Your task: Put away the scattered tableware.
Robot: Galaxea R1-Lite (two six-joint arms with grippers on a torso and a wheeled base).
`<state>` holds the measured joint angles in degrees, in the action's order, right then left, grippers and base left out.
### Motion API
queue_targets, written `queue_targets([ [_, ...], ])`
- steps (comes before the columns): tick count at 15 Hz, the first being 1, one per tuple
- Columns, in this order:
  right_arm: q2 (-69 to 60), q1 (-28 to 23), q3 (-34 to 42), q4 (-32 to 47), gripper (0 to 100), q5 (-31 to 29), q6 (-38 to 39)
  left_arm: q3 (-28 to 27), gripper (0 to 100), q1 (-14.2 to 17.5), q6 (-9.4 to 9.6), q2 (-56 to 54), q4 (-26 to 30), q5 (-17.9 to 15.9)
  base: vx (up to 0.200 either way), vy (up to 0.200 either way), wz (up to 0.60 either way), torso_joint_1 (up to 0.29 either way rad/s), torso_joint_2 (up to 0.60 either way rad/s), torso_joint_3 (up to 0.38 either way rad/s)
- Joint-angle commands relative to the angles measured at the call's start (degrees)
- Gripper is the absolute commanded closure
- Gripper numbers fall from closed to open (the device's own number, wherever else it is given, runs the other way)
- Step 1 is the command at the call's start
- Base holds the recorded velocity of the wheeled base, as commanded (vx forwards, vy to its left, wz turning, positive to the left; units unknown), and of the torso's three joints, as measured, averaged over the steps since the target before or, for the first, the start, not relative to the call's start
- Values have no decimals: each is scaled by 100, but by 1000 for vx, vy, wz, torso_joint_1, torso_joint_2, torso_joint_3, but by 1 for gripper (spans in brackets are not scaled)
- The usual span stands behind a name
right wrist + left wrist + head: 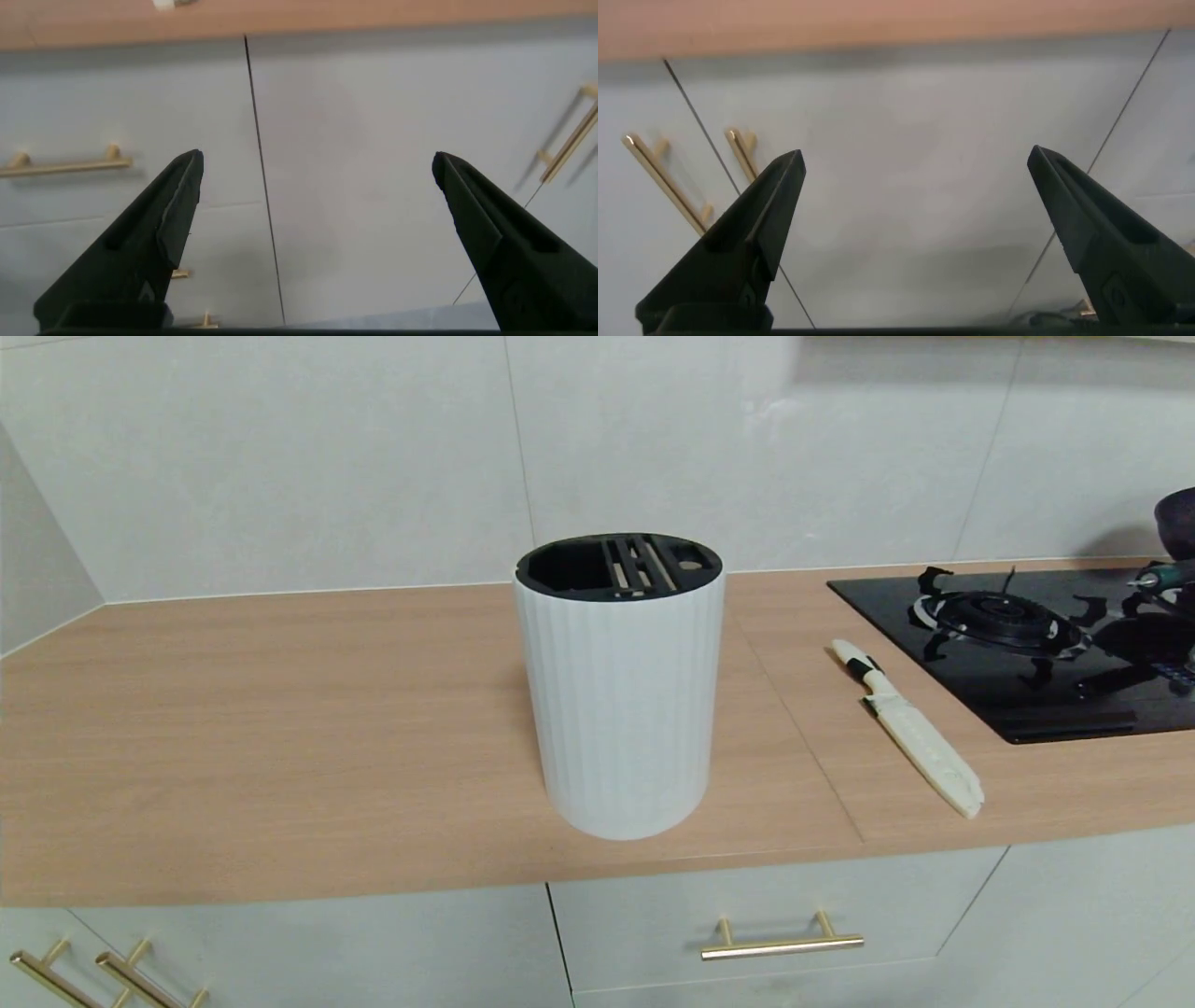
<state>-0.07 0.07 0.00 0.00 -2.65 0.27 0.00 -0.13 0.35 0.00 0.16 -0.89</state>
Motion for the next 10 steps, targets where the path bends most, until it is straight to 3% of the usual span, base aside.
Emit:
queue_targets([
  [1, 7, 1, 0, 0, 0, 1, 0, 0, 0, 5, 0, 0, 2, 1, 0, 0, 0, 212, -496, -276],
  [10, 7, 1, 0, 0, 0, 1, 0, 0, 0, 5, 0, 0, 2, 1, 0, 0, 0, 236, -504, -278],
])
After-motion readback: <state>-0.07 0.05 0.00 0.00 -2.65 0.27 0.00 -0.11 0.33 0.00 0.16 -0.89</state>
